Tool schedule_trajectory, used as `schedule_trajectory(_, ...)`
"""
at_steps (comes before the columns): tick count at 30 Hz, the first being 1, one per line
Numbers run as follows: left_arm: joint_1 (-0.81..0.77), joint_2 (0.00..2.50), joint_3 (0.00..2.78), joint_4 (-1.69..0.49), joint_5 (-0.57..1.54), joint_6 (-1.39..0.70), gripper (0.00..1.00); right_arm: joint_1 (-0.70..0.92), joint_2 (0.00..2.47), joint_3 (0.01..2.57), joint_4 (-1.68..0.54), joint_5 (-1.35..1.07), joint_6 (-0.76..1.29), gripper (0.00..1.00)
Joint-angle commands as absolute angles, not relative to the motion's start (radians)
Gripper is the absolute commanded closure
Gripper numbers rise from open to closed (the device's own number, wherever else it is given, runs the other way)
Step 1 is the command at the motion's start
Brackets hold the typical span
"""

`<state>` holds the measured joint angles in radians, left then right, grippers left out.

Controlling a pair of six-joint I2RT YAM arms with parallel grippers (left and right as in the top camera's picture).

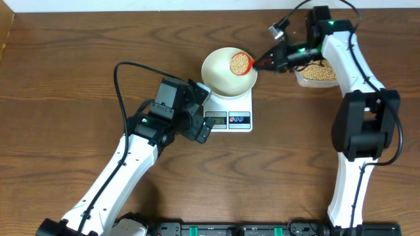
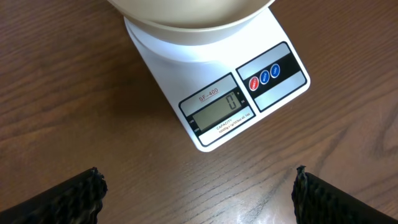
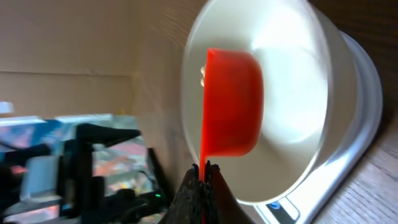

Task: Scoop item into bowl and weigh 50g on scale
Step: 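Tip the red scoop to pour soybeans into the cream bowl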

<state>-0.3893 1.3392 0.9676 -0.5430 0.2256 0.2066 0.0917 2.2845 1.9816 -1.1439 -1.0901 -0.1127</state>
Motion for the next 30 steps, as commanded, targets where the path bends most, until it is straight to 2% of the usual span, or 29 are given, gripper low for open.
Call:
schedule_trajectory(1,-0.392,1.347,0.965,-0.545,0.216,0.206,0.02,0.124,2.293,2.003,-1.144,-0.997,-0.109,0.99)
schedule_trajectory(10,-0.392,1.347,0.965,-0.545,0.216,0.206,0.02,0.195,2.293,2.021,-1.115,-0.801,-0.078,0.99)
schedule_trajectory(22,-0.392,1.347,0.965,-0.545,0.216,0.205,0.02,0.344,2.293,2.211,-1.200,-0.347,-0.067,0.99)
schedule_trajectory(30,-0.392,1.347,0.965,-0.545,0.216,0.206,0.02,0.381,2.293,2.223,-1.206,-0.306,-0.067,0.99)
